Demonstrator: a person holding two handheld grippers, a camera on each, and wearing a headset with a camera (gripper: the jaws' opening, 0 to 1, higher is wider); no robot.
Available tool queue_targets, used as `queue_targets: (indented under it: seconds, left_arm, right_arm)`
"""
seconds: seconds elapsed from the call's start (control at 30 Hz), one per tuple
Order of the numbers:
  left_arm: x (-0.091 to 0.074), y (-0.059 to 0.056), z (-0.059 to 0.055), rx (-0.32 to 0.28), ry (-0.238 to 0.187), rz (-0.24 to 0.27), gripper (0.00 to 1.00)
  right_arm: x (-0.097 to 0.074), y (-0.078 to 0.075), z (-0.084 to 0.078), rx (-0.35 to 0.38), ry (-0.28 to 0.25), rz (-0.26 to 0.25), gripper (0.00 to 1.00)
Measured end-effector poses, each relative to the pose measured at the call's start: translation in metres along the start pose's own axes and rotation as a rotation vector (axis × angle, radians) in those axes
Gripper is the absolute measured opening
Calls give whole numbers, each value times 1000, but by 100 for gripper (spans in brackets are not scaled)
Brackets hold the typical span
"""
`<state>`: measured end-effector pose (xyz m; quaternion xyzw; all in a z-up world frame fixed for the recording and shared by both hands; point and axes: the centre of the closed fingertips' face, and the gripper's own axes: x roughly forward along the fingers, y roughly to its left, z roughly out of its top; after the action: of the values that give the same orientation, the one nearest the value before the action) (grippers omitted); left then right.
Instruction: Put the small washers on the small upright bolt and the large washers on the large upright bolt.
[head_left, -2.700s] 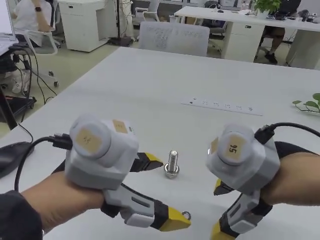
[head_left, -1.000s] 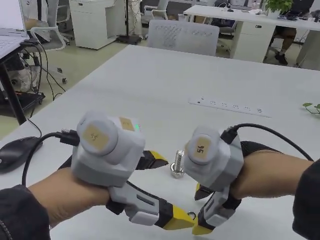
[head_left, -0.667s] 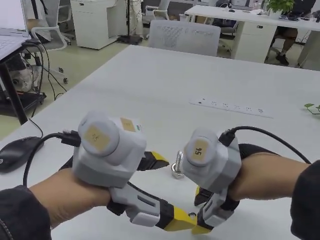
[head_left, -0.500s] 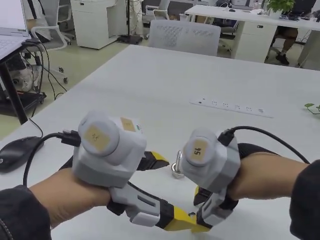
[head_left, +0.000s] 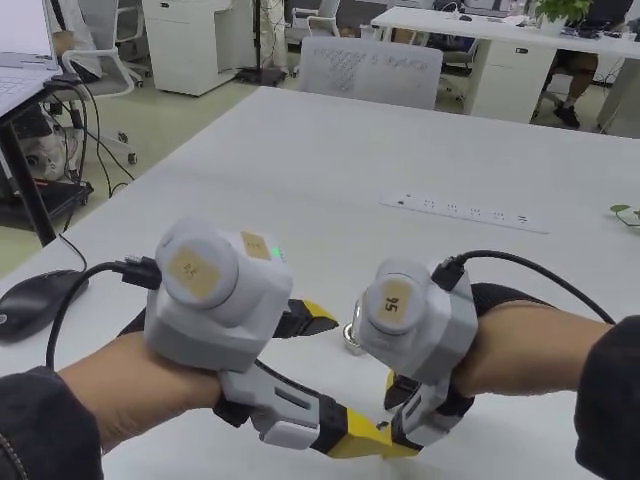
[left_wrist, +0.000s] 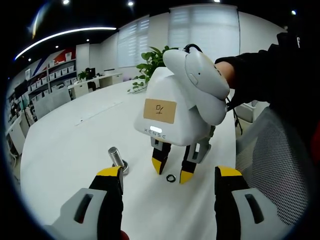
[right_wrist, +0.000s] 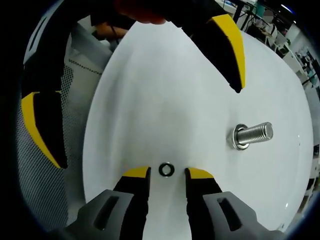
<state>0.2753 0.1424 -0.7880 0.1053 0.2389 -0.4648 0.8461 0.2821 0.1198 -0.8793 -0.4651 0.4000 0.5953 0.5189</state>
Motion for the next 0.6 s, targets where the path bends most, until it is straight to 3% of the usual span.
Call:
queue_targets:
  seconds: [0.6]
  left_arm:
    - [2,0,0,2,4,-4,74]
  right_arm:
    - [0,0,-1,-35,20,-5,14]
